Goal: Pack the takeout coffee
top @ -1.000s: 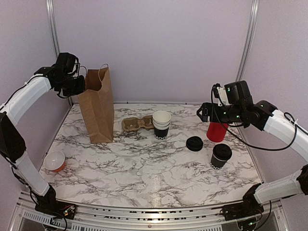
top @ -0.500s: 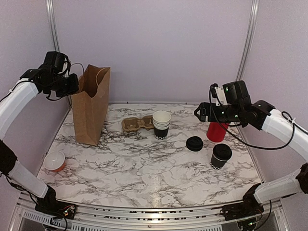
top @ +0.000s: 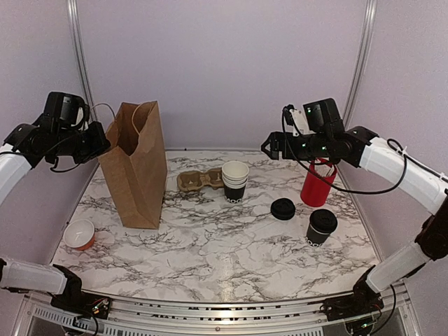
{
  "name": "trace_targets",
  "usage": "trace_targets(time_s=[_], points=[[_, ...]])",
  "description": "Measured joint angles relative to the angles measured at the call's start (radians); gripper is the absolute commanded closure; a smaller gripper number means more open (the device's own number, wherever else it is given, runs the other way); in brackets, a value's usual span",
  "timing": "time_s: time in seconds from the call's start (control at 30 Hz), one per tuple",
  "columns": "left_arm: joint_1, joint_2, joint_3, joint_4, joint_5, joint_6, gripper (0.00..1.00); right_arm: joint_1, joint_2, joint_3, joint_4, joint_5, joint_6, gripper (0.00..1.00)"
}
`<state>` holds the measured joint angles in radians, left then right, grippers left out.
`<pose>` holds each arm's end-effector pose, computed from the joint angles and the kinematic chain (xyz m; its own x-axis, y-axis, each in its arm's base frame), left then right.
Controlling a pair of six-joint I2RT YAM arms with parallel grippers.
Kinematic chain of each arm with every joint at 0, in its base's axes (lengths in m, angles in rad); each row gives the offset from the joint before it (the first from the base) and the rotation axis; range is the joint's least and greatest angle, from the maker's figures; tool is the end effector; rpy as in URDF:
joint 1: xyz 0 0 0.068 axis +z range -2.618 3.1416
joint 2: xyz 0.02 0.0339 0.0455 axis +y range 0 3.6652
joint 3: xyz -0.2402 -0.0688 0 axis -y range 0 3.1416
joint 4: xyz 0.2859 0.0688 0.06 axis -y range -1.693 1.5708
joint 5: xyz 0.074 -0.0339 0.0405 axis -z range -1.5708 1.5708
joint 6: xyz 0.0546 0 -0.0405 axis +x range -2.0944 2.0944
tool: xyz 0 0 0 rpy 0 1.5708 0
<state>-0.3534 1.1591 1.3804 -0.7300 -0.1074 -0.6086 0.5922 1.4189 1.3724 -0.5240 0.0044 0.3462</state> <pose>0.2851 -0.0989 0.3924 -0.5214 -0.4135 -0.7464 -0.0510 0.8883 -0.4565 0.3156 0.2121 0.3281 -0.6099 -0.0013 -0.7925 -0.3701 0.8847 0.2834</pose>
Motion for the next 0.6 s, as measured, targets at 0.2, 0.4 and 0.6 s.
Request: trace_targets(time_s=[0.2,0.4,0.6], points=[[-0.111,-0.106,-0.092,-0.010,-0.051,-0.115,1.00,0.076,0.140,0.165,0.005,-0.001,-0.039,0.06],[-0.214,-0.207,-0.162,-0.024,-0.093,-0.206,1.00,0.157,0.286,0.297,0.010,-0.011,-0.058,0.06],[-0.255,-0.313,-0.202,-0.068,-0.109,-0.248,1.00,0.247,0.487,0.441,0.029,-0.009,-0.058,0.06]])
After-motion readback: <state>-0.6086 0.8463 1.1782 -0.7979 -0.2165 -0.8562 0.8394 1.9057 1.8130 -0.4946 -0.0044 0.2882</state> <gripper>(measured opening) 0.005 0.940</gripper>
